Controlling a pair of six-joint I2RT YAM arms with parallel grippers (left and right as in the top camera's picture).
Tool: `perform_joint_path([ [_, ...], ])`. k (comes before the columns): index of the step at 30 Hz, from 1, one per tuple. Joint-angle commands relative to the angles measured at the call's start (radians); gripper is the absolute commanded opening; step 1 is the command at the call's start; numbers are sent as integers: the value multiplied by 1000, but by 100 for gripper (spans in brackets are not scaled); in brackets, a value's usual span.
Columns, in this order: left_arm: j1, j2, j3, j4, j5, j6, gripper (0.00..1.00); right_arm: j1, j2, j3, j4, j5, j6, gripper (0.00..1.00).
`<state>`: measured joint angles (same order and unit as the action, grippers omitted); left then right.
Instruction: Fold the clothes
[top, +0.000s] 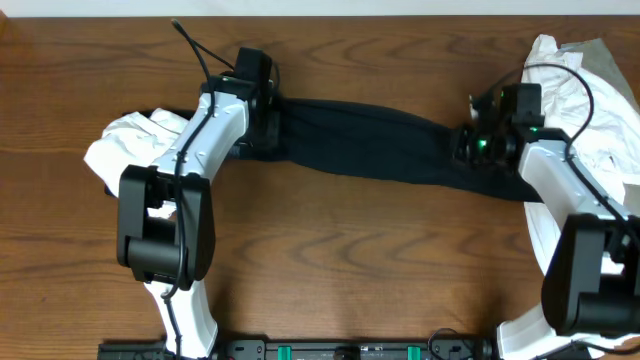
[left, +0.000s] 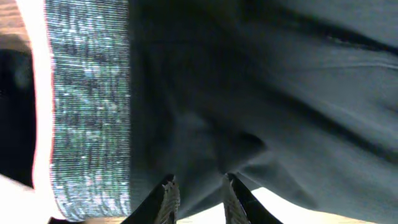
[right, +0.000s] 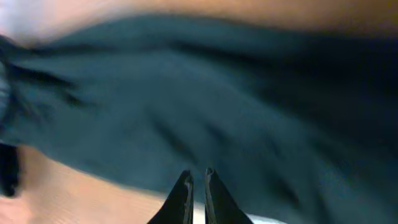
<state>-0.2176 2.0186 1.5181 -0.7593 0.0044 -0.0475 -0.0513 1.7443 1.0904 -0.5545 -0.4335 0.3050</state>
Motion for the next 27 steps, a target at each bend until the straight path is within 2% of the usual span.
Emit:
perform_joint_path([
  [1, 5, -3, 24, -11, 11, 14, 27, -40, -24, 2, -97, 246, -22, 10],
  [5, 12, -3, 23, -18, 11, 14, 27, -99, -14, 0, -117, 336, -23, 14],
  [13, 12, -3, 21, -33, 10, 14, 28, -224, 40, 1, 72, 436, -21, 17],
  [15, 12, -3, 21, -41, 10, 14, 29, -272, 38, 8, 58, 398, -6, 17],
  [17, 12, -3, 21, -48, 10, 14, 30, -329, 32, 31, 6, 278, -6, 19],
  [22, 12, -3, 21, -48, 10, 14, 41, -510, 27, 88, -159, 78, -64, 40],
  [27, 12, -3, 21, -43, 10, 14, 48, -632, 34, 80, -202, -11, -141, 52],
])
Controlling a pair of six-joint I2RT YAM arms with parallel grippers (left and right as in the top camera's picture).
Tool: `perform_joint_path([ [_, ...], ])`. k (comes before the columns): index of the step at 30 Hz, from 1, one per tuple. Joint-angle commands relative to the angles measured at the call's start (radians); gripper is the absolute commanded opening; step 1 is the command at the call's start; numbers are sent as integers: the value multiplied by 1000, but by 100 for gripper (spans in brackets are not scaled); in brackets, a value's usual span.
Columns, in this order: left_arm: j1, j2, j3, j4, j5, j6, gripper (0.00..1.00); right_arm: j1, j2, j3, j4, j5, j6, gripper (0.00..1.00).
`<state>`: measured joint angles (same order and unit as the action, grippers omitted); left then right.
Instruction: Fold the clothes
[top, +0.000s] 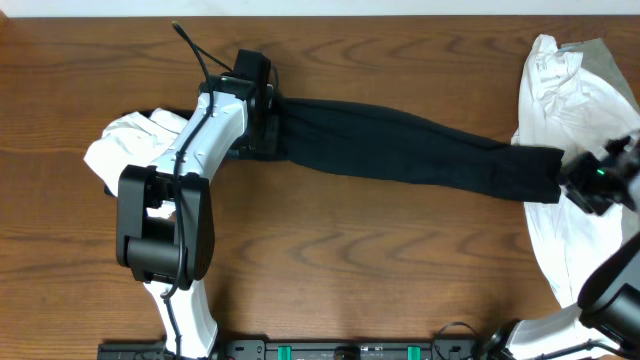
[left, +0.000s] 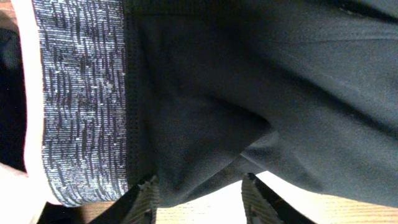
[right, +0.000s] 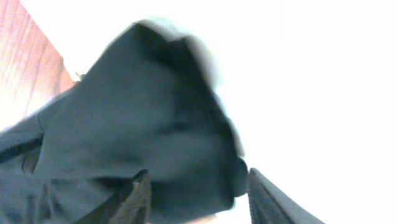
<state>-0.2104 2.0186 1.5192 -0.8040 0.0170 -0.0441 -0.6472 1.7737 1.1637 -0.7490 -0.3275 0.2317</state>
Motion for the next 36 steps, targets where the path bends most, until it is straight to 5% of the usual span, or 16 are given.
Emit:
perform_joint_path([
  [1, 5, -3, 20, 2, -2, 10, 49, -46, 5, 2, -6, -125, -78, 54],
  [12, 5, -3, 20, 0, -2, 10, 51, -24, 54, -31, 89, -114, -91, 63],
  [19, 5, -3, 20, 1, -2, 10, 52, -20, 126, -31, 95, -182, -91, 59],
  [23, 5, -3, 20, 1, -2, 10, 53, -19, 130, -31, 98, -187, -90, 45],
  [26, 5, -3, 20, 1, -2, 10, 56, -19, 130, -31, 104, -212, -90, 22],
  [30, 5, -3, 20, 0, -2, 10, 56, -23, 121, -25, 105, -212, -82, 3],
  [36, 4, -31, 27, -14, -2, 10, 56, -27, 9, -19, 101, -211, -68, 1],
])
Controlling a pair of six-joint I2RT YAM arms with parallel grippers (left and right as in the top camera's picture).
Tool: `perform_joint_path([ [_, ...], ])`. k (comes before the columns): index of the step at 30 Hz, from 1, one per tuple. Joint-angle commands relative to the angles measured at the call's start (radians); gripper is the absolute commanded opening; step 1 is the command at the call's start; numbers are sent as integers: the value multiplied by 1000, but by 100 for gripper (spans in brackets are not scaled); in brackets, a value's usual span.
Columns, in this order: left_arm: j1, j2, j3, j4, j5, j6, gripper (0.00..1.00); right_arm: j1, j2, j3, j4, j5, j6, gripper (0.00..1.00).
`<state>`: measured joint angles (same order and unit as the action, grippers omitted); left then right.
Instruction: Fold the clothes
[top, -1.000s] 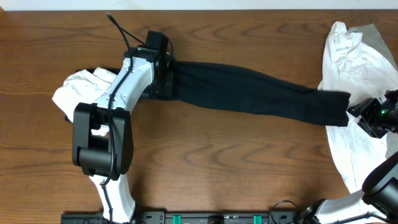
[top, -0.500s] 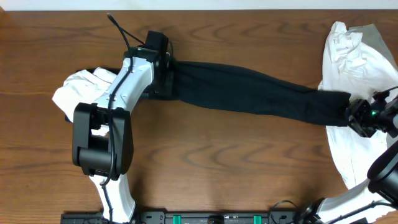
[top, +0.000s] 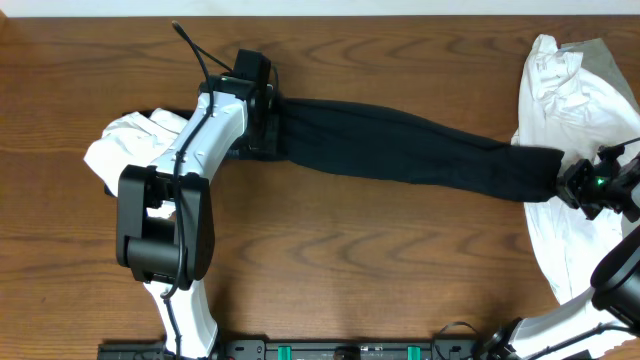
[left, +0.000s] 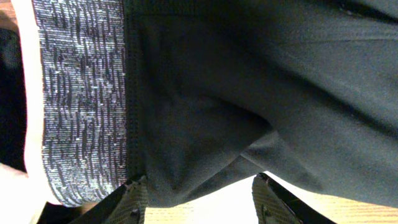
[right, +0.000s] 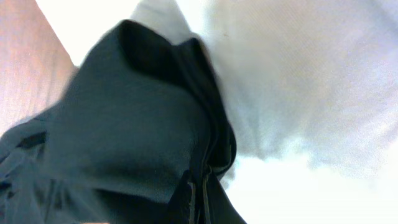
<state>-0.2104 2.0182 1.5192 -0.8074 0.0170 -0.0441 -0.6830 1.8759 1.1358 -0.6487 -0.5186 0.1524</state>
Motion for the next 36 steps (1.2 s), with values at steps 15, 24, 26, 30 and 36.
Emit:
perform_joint_path([
  [15, 4, -454, 52, -119, -2, -43, 62, 90, -518, 34, -4, 12, 1, 1],
  [24, 5, -634, 52, -153, -3, -43, 63, 500, -500, 34, 126, -30, 14, 1],
  [26, 5, -657, 52, -158, -4, -43, 63, 601, -482, 34, 167, -3, 43, 2],
  [30, 5, -684, 52, -172, -10, -43, 63, 759, -415, 34, 212, 60, 72, 2],
  [36, 5, -692, 52, -179, -10, -43, 63, 917, -244, 34, 292, 58, 79, 1],
])
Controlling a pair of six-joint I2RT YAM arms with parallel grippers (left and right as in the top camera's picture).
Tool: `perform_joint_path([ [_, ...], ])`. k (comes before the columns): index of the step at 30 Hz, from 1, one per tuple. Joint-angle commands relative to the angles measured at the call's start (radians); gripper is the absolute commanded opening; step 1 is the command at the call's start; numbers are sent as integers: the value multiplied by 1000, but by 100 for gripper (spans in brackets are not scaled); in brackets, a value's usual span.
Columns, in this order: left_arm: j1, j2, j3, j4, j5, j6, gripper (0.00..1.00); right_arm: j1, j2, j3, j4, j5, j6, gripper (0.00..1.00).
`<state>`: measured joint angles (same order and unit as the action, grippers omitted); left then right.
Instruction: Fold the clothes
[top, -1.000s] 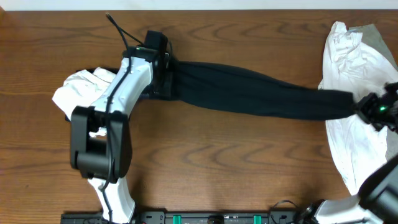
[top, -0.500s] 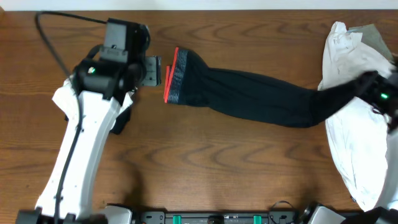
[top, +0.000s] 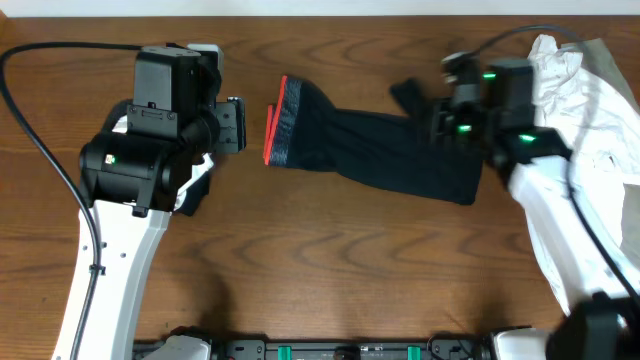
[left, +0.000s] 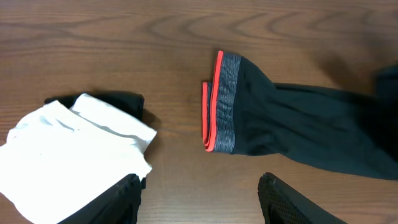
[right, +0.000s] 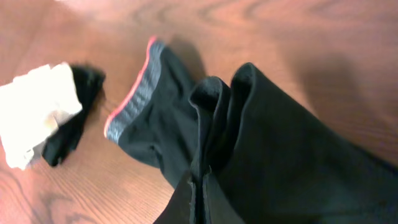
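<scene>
Black pants (top: 400, 160) lie across the table's middle, with the grey and red waistband (top: 283, 124) at their left end. My right gripper (top: 440, 122) is shut on the leg end (top: 405, 95), held up over the pants' right half, so the cloth doubles back. In the right wrist view the fingers (right: 199, 186) pinch a black fold, and the waistband (right: 134, 93) lies beyond. My left gripper (top: 230, 127) hangs open to the left of the waistband, touching nothing. Its view shows the wide-apart left gripper (left: 202, 202) above the waistband (left: 224, 102).
A folded white cloth (left: 74, 149) on a black garment (left: 127, 102) lies at the left under my left arm. A loose pile of white clothes (top: 580, 90) fills the right edge. Bare wood (top: 330, 260) spans the front.
My right gripper, then shut on the leg end at the white pile, now holds it left over the pants. My left gripper, then open around the waistband, is now raised to the left.
First my left gripper was nearly shut on the waistband end and my right was shut on the pants' right part. Then both stood open, the right at the leg end, the pants stretched long. Then the right shut on the leg end, now carried back toward the waistband.
</scene>
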<state>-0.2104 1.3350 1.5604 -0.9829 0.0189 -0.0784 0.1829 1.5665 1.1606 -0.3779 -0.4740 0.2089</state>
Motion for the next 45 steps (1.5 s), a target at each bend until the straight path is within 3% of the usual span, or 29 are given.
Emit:
perform_joint_path([
  [1, 5, -9, 11, -5, -12, -8, 63, 71, 94, 9, 43, 14, 24, 1],
  [3, 5, -9, 11, -5, -12, -8, 63, 99, 134, 9, 81, 5, 40, 2],
  [4, 5, -9, 11, -5, -17, -8, 63, 113, 152, 9, 100, 2, 41, 8],
  [6, 5, -9, 11, -6, -47, -8, 63, 131, 167, 9, 117, 2, 41, 37],
  [10, 5, 1, 11, -26, -80, -8, 64, 112, 139, 9, 114, 3, 42, 47],
  [12, 6, 25, 7, -45, -82, -8, 64, 76, 108, 9, 98, 3, 50, 59],
  [17, 14, 143, -12, -51, 34, -8, 64, -60, 3, 9, -48, 3, 67, 62],
  [23, 14, 377, -12, 63, 226, -8, 69, -219, -59, 9, -243, -2, 32, 59],
  [28, 19, 575, -12, 186, 284, -9, 91, -278, -62, 9, -401, 3, -95, 58],
  [30, 25, 626, -12, 212, 285, -13, 94, -281, -62, 9, -429, 26, -114, 58],
  [37, 58, 782, -12, 286, 361, -12, 95, -281, -62, 9, -451, 59, -117, 57],
  [45, 69, 832, -12, 328, 460, -12, 93, -281, -62, 9, -454, 60, -117, 54],
])
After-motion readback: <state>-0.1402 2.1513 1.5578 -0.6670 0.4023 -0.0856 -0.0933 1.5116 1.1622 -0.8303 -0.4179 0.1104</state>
